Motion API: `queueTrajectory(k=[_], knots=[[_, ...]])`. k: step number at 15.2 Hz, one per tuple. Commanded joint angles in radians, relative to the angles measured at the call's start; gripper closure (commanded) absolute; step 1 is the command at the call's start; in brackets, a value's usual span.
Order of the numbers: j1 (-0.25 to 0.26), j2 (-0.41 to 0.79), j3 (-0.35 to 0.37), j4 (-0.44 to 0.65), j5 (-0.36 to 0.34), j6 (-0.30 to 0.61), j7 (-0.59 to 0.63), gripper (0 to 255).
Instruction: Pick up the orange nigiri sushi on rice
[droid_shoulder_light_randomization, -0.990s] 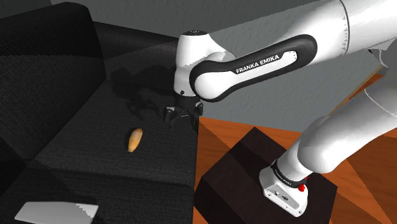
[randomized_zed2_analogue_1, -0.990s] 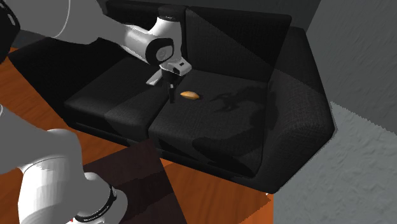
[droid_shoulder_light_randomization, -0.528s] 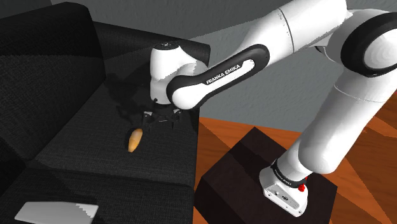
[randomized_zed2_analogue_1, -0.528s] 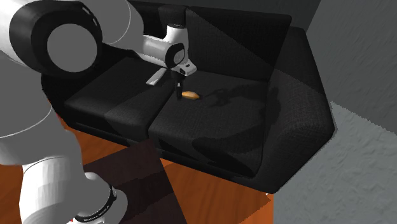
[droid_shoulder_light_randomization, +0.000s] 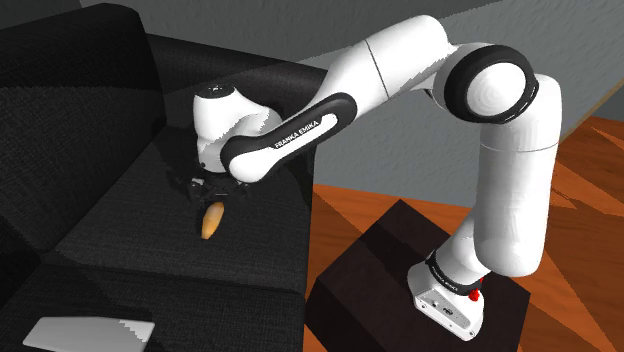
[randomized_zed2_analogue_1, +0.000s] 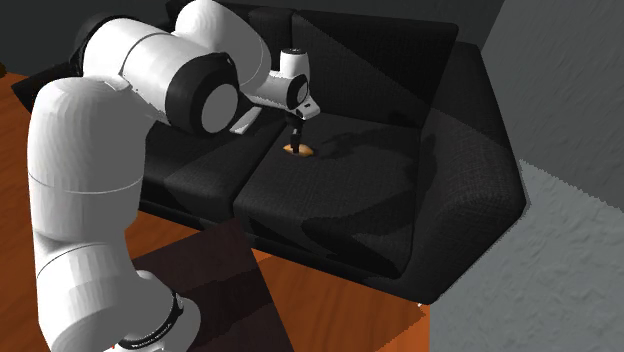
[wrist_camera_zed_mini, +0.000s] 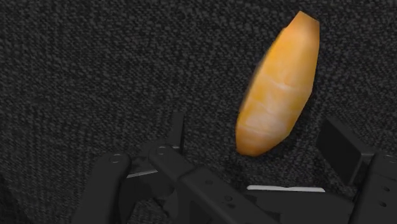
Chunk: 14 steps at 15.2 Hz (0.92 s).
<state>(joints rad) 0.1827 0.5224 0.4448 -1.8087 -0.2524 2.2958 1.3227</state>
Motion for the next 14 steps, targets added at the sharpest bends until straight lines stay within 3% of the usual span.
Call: queueTrajectory(k=[1, 11, 12, 14], knots=[[0.039, 0.075, -0.029, 0.087, -0.03, -0.008, 0.051, 0], [0.065, 0.161, -0.061, 0.111, -0.064, 0.054, 0.078, 0], [0.065, 0.161, -0.061, 0.11, -0.064, 0.055, 0.078, 255], [0.065, 0.161, -0.061, 0.11, -0.064, 0.055, 0.078, 255]])
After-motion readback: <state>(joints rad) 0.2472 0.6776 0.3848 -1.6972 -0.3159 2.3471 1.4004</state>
